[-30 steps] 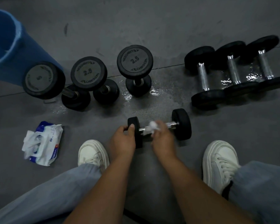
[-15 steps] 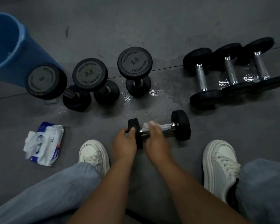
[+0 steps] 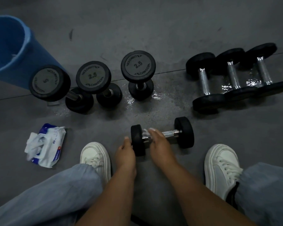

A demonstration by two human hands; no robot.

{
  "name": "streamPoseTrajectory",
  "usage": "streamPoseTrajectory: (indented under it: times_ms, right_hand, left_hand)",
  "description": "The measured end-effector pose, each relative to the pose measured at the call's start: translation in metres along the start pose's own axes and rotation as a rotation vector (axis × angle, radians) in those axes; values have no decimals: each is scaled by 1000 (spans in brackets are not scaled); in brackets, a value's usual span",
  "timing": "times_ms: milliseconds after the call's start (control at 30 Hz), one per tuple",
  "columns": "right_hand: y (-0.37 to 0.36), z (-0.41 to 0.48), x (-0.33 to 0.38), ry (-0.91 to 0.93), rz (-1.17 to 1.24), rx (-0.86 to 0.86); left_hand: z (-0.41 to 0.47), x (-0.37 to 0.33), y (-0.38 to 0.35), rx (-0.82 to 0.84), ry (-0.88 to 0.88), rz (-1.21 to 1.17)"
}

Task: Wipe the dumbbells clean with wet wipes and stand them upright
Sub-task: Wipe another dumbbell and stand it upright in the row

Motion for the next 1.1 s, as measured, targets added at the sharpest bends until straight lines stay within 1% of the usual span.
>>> streamPoseTrajectory:
  times_ms: [33, 67, 100, 133, 200, 233, 267, 333, 367, 400, 433, 467, 500, 533, 567, 600, 633, 667, 700, 733, 767, 800, 867, 900, 933, 1000, 1033, 1067, 1100]
  right_hand:
    - [7, 2, -8, -76, 9, -82]
    - [14, 0, -19, -214, 19, -155]
    - [16, -4, -26, -335, 11, -174]
    - [13, -8, -25, -365, 10, -145]
    - [0, -16, 0, -165, -1, 28]
    - [-3, -16, 8, -68, -18, 48]
    - [0, -13, 7, -38, -17, 2]
    - [12, -11, -11, -202, -74, -91]
    - [12, -12, -15, -240, -74, -59]
    - [7, -14, -12, -188, -43, 12]
    - [3, -18, -3, -74, -45, 99]
    - [0, -18, 5, 15, -57, 115]
    - [3, -13, 5, 22, -45, 57]
    - [10, -7, -3, -46, -27, -40]
    - [20, -4, -12, -171, -47, -118]
    - [25, -4, -20, -246, -50, -157]
    - [23, -5, -20, -268, -43, -113]
    - [16, -6, -12, -207, -28, -19]
    - [6, -8, 1, -100, -18, 105]
    - [0, -9, 10, -6, -6, 154]
    - [0, -6, 13, 30, 7, 125]
    - [5, -1, 10, -8, 0, 50]
    - [20, 3, -9, -191, -74, -101]
    - [22, 4, -13, -233, -105, -104]
    - [18, 5, -11, -205, -99, -47]
    - [7, 11, 4, -44, -32, 79]
    - [4, 17, 8, 3, -6, 79]
    - [6, 25, 6, -26, 8, 31]
    - [12, 31, -2, -108, 2, -43]
  left_hand:
    - [-1, 5, -4, 35, 122, -121]
    - [-4, 9, -8, 77, 236, -218]
    - [-6, 11, -12, 114, 326, -289]
    - [-7, 13, -14, 132, 386, -332]
    - [-8, 14, -19, 154, 429, -361]
    - [-7, 15, -22, 178, 424, -358]
    - [-8, 14, -24, 201, 403, -343]
    - [-6, 15, -28, 242, 312, -277]
    - [-5, 16, -28, 250, 261, -237]
    - [-7, 16, -27, 246, 206, -203]
    - [-8, 17, -25, 239, 152, -180]
    - [-10, 16, -23, 230, 108, -170]
    - [-11, 15, -20, 217, 74, -176]
    - [-11, 13, -18, 205, 42, -183]
    - [-10, 10, -15, 201, 6, -189]
    - [-10, 6, -15, 205, -29, -185]
    - [-9, 2, -15, 216, -61, -178]
    - [-8, 0, -16, 230, -97, -160]
    - [-8, -2, -17, 244, -133, -140]
    - [-9, -5, -17, 250, -168, -119]
    - [-9, -7, -17, 249, -199, -101]
    - [-9, -8, -18, 248, -221, -97]
    - [-5, -10, -20, 235, -231, -121]
    - [-3, -11, -20, 222, -237, -131]
    - [-3, -13, -22, 215, -242, -133]
    - [0, -19, -27, 189, -242, -119]
    - [2, -23, -30, 168, -250, -106]
    - [5, -29, -33, 146, -272, -95]
    - [7, -35, -35, 126, -290, -83]
Point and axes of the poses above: each hand's wrist, its own z-axis towards the middle knuckle, its own y-axis out of the back of the hand, x = y × z, the point moved 6 cm from there along z, towards the middle knuckle, and after that the axes turned 6 degrees about -x, right-handed, at the moved point
